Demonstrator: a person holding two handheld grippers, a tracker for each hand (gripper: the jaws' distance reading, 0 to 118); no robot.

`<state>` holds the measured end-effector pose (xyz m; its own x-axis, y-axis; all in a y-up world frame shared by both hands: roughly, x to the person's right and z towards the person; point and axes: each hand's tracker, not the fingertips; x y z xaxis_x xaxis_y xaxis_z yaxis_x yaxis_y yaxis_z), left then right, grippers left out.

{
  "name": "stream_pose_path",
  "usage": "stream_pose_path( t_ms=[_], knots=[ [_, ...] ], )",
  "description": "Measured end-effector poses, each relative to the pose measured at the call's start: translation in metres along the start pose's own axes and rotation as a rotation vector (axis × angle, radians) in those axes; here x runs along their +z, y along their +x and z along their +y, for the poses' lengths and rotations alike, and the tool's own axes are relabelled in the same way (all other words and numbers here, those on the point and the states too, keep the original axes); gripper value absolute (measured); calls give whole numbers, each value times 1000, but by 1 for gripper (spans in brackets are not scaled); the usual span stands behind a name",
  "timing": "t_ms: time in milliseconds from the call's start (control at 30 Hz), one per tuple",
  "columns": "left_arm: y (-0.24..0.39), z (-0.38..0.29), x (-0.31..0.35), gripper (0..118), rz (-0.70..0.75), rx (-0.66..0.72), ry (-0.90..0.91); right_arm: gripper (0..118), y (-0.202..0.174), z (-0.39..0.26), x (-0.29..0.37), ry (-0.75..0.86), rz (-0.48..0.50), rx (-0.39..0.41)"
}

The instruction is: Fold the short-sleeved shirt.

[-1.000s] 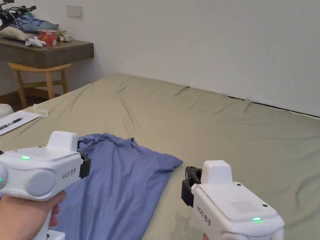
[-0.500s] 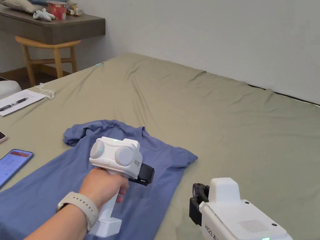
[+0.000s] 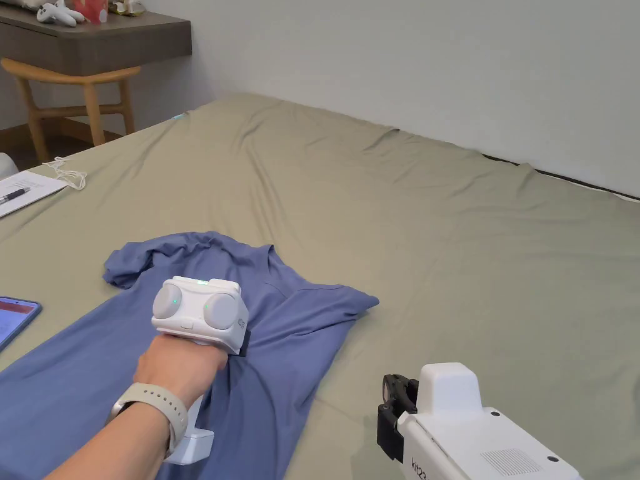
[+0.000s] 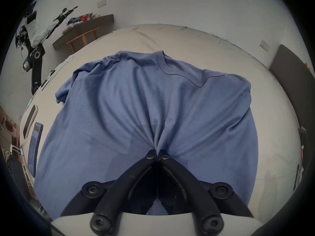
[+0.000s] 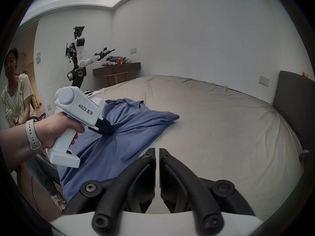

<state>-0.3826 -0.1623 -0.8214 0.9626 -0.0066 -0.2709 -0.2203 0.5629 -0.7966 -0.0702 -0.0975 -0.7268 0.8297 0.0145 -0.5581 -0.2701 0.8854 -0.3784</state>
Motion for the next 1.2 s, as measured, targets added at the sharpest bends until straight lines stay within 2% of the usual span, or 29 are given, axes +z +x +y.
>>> stream_pose_path(
  t_ms=[200, 300, 367, 533, 767, 867, 1033, 1200],
  knots=[
    [17, 22, 51, 0, -87, -3, 144, 4, 21, -1, 23, 6, -51, -7],
    [53, 26, 92, 0, -140, -40, 203, 4, 36, -1, 41, 20, -89, -13],
    [70, 39, 91, 0, -194, -54, 203, 4, 49, -1, 54, 26, -120, -20],
    [143, 54, 129, 0, -348, -130, 301, 4, 85, -7, 89, 29, -205, -38],
    [281, 56, 204, 0, -589, -278, 441, 4, 137, -19, 148, 43, -339, -73],
    [339, 54, 227, 0, -714, -319, 444, 4, 159, -26, 172, 44, -397, -89],
    [432, 39, 231, 0, -821, -431, 403, 4, 196, -48, 203, 30, -485, -134],
    [511, 1, 163, 0, -774, -533, 255, 4, 226, -75, 220, -2, -543, -187]
  ],
)
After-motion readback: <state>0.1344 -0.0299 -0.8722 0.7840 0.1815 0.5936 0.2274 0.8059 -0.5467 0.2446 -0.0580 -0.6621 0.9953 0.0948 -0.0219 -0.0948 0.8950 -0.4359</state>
